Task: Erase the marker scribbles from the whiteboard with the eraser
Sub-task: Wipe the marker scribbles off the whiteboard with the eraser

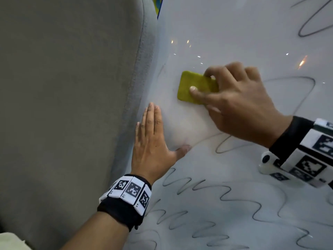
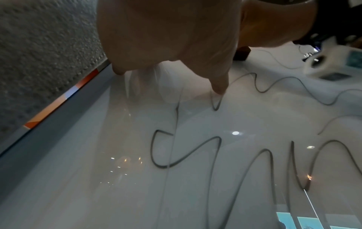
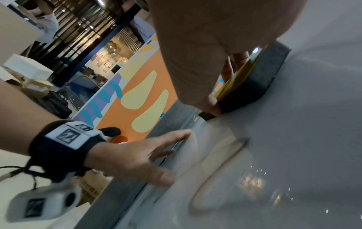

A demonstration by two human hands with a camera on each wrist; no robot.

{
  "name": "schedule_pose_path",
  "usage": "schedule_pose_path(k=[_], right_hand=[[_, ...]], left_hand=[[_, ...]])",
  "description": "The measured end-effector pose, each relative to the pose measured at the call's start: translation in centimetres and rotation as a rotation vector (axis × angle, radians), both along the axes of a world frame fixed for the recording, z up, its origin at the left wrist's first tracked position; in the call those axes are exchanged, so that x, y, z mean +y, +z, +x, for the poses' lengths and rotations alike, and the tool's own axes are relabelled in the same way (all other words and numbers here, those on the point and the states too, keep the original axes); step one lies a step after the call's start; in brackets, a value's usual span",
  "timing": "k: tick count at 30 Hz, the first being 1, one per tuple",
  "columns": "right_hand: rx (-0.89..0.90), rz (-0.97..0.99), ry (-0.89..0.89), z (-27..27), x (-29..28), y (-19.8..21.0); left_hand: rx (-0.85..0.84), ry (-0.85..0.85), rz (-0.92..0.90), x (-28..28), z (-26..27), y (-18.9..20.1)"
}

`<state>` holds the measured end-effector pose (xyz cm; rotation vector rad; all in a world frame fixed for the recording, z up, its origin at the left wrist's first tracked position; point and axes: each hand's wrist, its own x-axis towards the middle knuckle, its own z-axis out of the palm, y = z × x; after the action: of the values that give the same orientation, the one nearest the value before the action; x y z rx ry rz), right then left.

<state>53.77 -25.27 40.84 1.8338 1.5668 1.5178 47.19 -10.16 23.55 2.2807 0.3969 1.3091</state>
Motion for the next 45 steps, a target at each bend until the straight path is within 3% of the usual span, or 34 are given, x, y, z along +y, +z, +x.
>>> schedule_pose_path(k=[4, 6, 8, 14, 17, 22, 25, 28, 30, 32, 37, 40, 45], right_hand=[[-0.014, -0.203, 0.005, 0.1, -1.1, -5.9], [-0.018, -0.287, 0.007, 0.3, -1.8, -6.6], [-0.018, -0.269, 0.018, 0.5, -1.9, -4.9], [0.020, 0.051, -0.001, 0.5, -1.3, 3.3], [0.040, 0.070, 0.014, 0.1, -1.1, 0.6], [0.022, -0.210, 0.003, 0.1, -2.2, -6.2], [0.016, -0.190, 0.033, 0.4, -2.1, -3.8], [0.039, 0.009, 0.048, 0.8, -1.7, 0.7], [0.056, 0.101, 0.025, 0.7, -1.5, 1.5], [0.058, 0.099, 0.038, 0.4, -1.3, -0.7], [0.046, -0.193, 0.022, 0.2, -1.8, -7.9], [0.027, -0.220, 0.045, 0.3, -1.6, -6.2], [0.067, 0.053, 0.052, 0.6, -0.6, -1.4]], left_hand=[[0.000, 0.002, -0.008, -0.1, -0.1, -0.2], [0.000, 0.004, -0.008, -0.2, -0.1, -0.3], [0.006, 0.010, -0.019, -0.1, 0.0, -0.3], [0.003, 0.010, -0.009, -0.4, 0.0, -0.4], [-0.002, 0.012, -0.025, -0.5, -0.1, -0.3], [0.007, 0.026, -0.023, -0.5, -0.1, -0.4], [0.011, 0.032, -0.017, -0.3, 0.0, -0.5], [0.010, 0.027, -0.009, -0.2, 0.1, -0.7], [-0.003, 0.025, -0.006, -0.3, 0.2, -0.7], [-0.004, 0.025, -0.010, -0.3, 0.3, -0.7], [0.000, 0.020, -0.005, -0.3, 0.1, -1.0], [0.006, 0.032, 0.001, -0.2, 0.1, -1.2], [-0.002, 0.024, -0.001, -0.3, 0.2, -1.4]])
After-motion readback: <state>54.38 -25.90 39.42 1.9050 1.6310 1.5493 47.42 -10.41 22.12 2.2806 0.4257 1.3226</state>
